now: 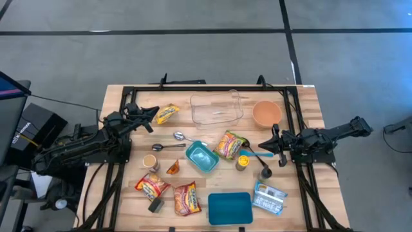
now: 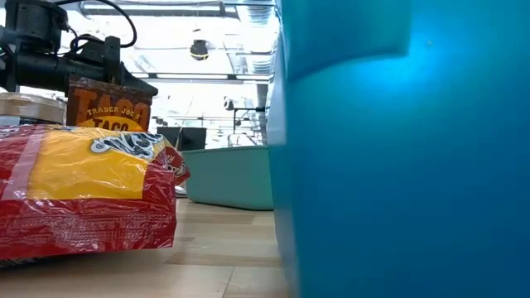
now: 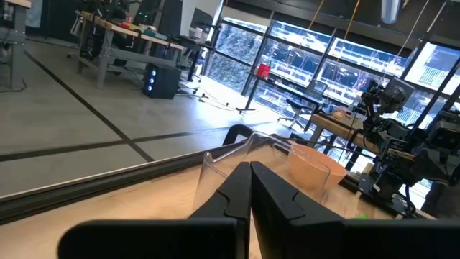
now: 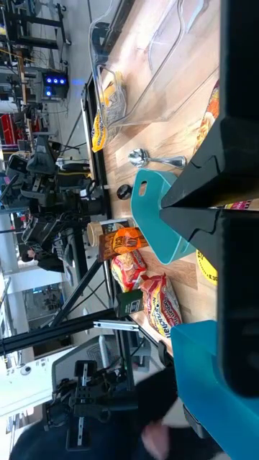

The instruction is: Pick & Place Food Item

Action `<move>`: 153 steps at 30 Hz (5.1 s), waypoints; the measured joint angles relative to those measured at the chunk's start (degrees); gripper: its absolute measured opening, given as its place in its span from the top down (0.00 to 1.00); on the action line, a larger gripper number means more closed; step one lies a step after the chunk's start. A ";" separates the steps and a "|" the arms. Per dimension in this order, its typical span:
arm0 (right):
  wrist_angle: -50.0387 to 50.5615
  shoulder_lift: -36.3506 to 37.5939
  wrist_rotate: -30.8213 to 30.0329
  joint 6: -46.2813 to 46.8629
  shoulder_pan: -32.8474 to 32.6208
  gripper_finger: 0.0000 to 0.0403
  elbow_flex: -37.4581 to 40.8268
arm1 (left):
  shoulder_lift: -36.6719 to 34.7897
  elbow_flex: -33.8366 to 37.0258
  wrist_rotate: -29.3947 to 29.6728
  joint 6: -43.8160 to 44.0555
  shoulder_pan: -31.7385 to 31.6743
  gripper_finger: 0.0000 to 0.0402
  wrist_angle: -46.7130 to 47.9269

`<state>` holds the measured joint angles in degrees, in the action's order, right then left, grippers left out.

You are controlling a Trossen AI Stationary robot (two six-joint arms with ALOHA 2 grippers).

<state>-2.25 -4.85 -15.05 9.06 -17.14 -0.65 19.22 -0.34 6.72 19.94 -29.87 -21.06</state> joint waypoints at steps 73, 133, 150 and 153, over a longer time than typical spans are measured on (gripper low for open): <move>-0.01 0.01 0.00 -0.46 0.01 1.00 0.00 | 0.02 0.02 0.17 0.00 0.02 0.99 0.02; -28.04 -0.01 -2.28 26.32 0.01 1.00 -15.62 | 0.00 0.02 -0.02 34.54 0.00 0.99 -25.00; 20.32 -12.19 -6.73 29.99 0.01 1.00 -40.44 | 0.00 0.02 0.14 34.43 0.00 0.99 -28.24; 27.17 -17.01 -6.69 29.99 0.01 1.00 -45.05 | 0.00 0.01 0.17 34.40 0.02 0.99 -28.24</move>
<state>24.92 -21.86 -21.74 39.05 -17.12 -45.71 19.22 -0.32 6.90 54.35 -29.85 -49.30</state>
